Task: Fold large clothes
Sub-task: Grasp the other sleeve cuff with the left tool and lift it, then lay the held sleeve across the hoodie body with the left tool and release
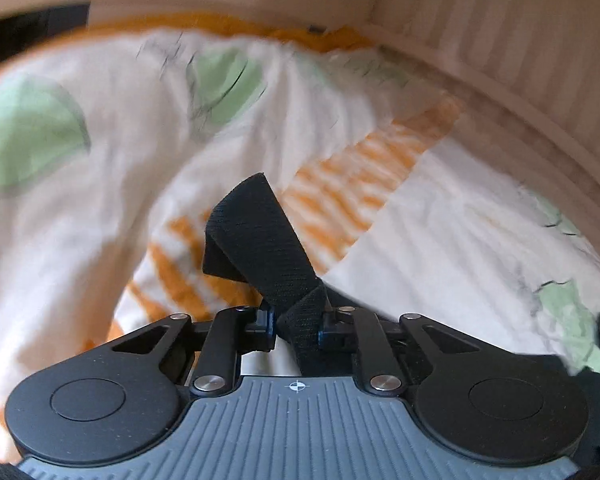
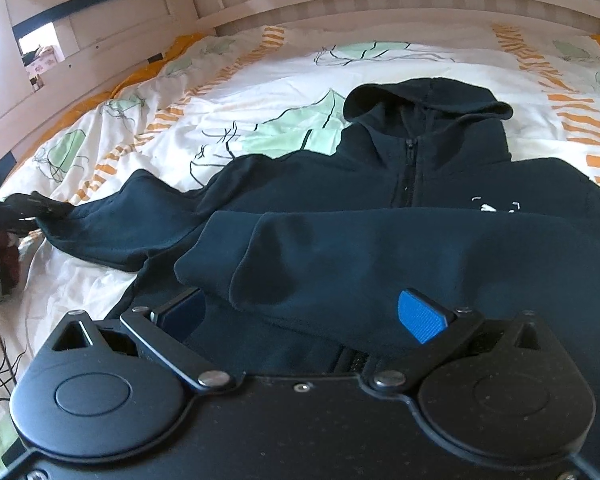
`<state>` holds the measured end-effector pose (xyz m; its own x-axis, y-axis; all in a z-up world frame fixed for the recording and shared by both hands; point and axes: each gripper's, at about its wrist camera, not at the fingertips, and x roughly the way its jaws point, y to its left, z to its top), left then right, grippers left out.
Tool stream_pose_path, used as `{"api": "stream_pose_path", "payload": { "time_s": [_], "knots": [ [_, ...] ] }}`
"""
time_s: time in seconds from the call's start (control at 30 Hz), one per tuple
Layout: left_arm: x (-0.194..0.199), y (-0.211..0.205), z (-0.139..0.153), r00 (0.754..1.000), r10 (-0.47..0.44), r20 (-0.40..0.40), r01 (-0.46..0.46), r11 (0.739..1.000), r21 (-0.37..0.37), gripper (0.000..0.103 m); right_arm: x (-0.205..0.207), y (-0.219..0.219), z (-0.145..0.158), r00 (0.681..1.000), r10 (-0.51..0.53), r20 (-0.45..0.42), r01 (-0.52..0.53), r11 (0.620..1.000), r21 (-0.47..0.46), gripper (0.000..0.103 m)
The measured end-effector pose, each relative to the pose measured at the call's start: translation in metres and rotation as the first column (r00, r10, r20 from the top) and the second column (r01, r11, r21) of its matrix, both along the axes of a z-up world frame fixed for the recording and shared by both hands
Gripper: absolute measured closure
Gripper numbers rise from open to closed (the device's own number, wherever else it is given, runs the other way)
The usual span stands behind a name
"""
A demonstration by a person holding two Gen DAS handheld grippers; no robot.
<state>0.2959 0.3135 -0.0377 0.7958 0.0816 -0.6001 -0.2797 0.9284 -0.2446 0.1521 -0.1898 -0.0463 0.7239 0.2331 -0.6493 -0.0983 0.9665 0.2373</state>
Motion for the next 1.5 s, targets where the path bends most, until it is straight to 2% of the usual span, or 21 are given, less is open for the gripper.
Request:
{"api": "stream_pose_path", "payload": {
  "time_s": [0.17, 0.33, 0.37, 0.43, 0.5, 0.57, 0.67, 0.8, 0.93, 1.1, 1.2, 1.3, 1.37, 1.4, 1.47, 1.5],
  "knots": [
    [-0.021, -0.030, 0.064, 0.987, -0.110, 0.118, 0.109, 0.994, 0.012, 0.087, 0.015, 0.001, 0.004, 0.998, -0.034, 0.044, 0.034, 0.999, 0.005, 0.000],
    [-0.035, -0.071, 0.122, 0.949, -0.223, 0.220, 0.220, 0.975, 0.042, 0.087, 0.048, 0.031, -0.002, 0.998, 0.023, 0.052, -0.023, 1.000, -0.004, 0.002],
    [-0.039, -0.080, 0.133, 0.937, -0.251, 0.241, 0.249, 0.968, 0.041, 0.087, 0.055, 0.040, -0.005, 0.998, 0.043, 0.049, -0.042, 0.999, -0.012, 0.003],
    [-0.044, -0.096, 0.150, 0.917, -0.295, 0.268, 0.293, 0.955, 0.050, 0.087, 0.066, 0.058, -0.013, 0.997, 0.069, 0.030, -0.067, 0.997, -0.047, 0.013],
    [-0.051, -0.117, 0.166, 0.888, -0.353, 0.294, 0.352, 0.934, 0.058, 0.087, 0.075, 0.074, -0.025, 0.996, 0.086, -0.011, -0.086, 0.992, -0.089, 0.017],
    [-0.057, -0.136, 0.176, 0.862, -0.403, 0.309, 0.405, 0.912, 0.062, 0.087, 0.082, 0.085, -0.041, 0.995, 0.089, -0.054, -0.096, 0.986, -0.138, 0.017],
    [-0.060, -0.168, 0.187, 0.820, -0.472, 0.324, 0.478, 0.876, 0.063, 0.087, 0.081, 0.095, -0.049, 0.994, 0.106, -0.019, -0.108, 0.972, -0.207, 0.014],
    [-0.064, -0.220, 0.191, 0.757, -0.563, 0.332, 0.574, 0.815, 0.074, 0.087, 0.074, 0.074, -0.033, 0.994, 0.110, 0.009, -0.109, 0.989, -0.104, 0.015],
    [-0.064, -0.280, 0.179, 0.689, -0.648, 0.325, 0.663, 0.744, 0.078, 0.087, 0.042, 0.032, -0.008, 0.996, 0.050, 0.074, -0.050, 0.999, -0.007, 0.011],
    [-0.054, -0.352, 0.138, 0.629, -0.727, 0.277, 0.749, 0.662, 0.037, 0.087, 0.002, -0.035, 0.000, 0.995, -0.082, 0.057, 0.080, 0.996, 0.042, 0.010],
    [-0.051, -0.399, 0.098, 0.611, -0.760, 0.222, 0.776, 0.630, 0.021, 0.086, -0.019, -0.071, -0.005, 0.985, -0.171, 0.031, 0.169, 0.984, 0.055, 0.010],
    [-0.046, -0.431, 0.057, 0.614, -0.776, 0.147, 0.787, 0.616, -0.033, 0.086, -0.037, -0.099, -0.010, 0.969, -0.248, 0.003, 0.247, 0.966, 0.072, 0.010],
    [-0.047, -0.447, 0.030, 0.613, -0.784, 0.100, 0.789, 0.612, -0.043, 0.083, -0.045, -0.114, -0.014, 0.956, -0.293, -0.017, 0.293, 0.953, 0.076, 0.010],
    [-0.047, -0.452, 0.023, 0.608, -0.790, 0.080, 0.794, 0.607, -0.046, 0.077, -0.048, -0.119, -0.015, 0.951, -0.307, -0.023, 0.308, 0.948, 0.081, 0.010],
    [-0.046, -0.456, 0.005, 0.585, -0.811, 0.028, 0.811, 0.582, -0.062, 0.057, -0.055, -0.130, -0.018, 0.942, -0.334, -0.034, 0.336, 0.938, 0.089, 0.010],
    [-0.045, -0.459, -0.003, 0.573, -0.819, 0.001, 0.818, 0.572, -0.068, 0.039, -0.057, -0.137, -0.019, 0.938, -0.343, -0.038, 0.345, 0.934, 0.093, 0.010]
  ]
}}
